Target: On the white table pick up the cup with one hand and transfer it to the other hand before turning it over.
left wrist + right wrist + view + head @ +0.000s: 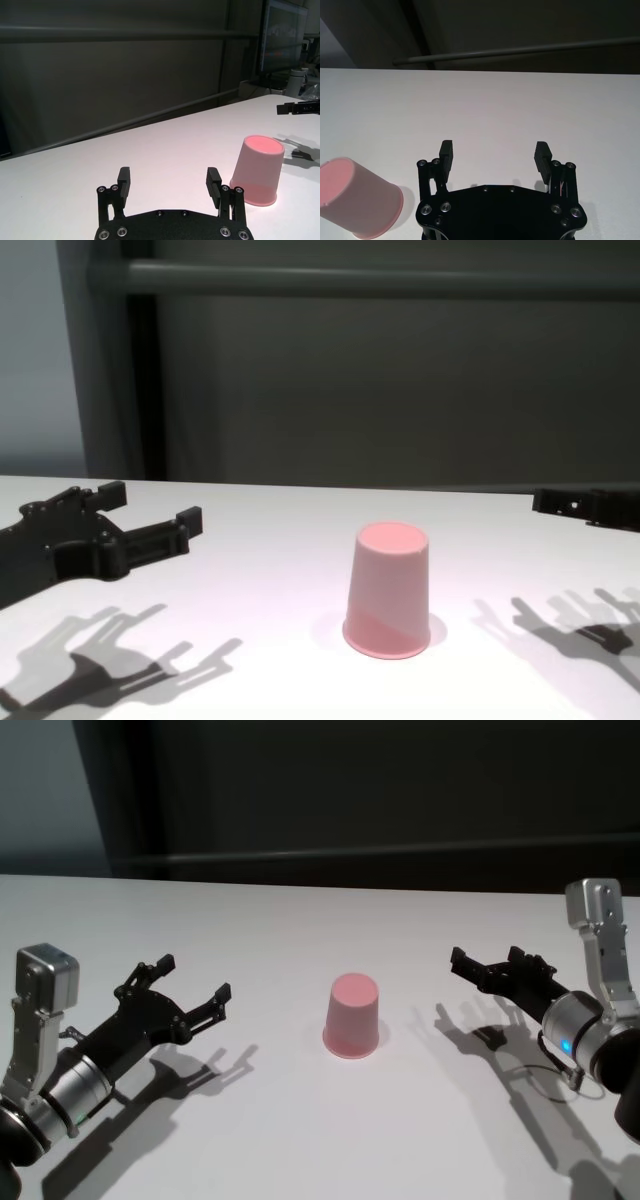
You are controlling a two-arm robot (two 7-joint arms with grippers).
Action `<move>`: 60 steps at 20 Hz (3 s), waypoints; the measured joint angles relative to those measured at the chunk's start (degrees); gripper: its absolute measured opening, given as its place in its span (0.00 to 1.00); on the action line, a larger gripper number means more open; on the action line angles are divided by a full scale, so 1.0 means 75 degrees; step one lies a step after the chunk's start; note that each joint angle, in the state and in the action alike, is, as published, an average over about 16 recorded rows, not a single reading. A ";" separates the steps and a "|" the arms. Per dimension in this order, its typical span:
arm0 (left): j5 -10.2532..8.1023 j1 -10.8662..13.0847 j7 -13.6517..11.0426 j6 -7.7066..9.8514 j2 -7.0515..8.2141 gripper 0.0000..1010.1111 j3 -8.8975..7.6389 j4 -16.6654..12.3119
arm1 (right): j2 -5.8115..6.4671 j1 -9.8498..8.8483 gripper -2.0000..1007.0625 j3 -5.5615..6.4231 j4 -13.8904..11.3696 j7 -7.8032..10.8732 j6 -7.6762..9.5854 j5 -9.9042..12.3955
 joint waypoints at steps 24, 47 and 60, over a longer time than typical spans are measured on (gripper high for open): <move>0.0000 0.0000 0.0000 0.0000 0.0000 0.99 0.0000 0.0000 | 0.0008 0.0013 0.99 -0.0013 -0.0015 -0.0007 0.0015 0.0004; 0.0000 0.0000 0.0000 0.0000 0.0000 0.99 0.0000 0.0000 | 0.0008 0.0015 0.99 -0.0013 -0.0017 -0.0007 0.0015 0.0004; 0.0000 0.0000 0.0000 0.0000 0.0000 0.99 0.0000 0.0000 | 0.0008 0.0015 0.99 -0.0013 -0.0017 -0.0007 0.0015 0.0004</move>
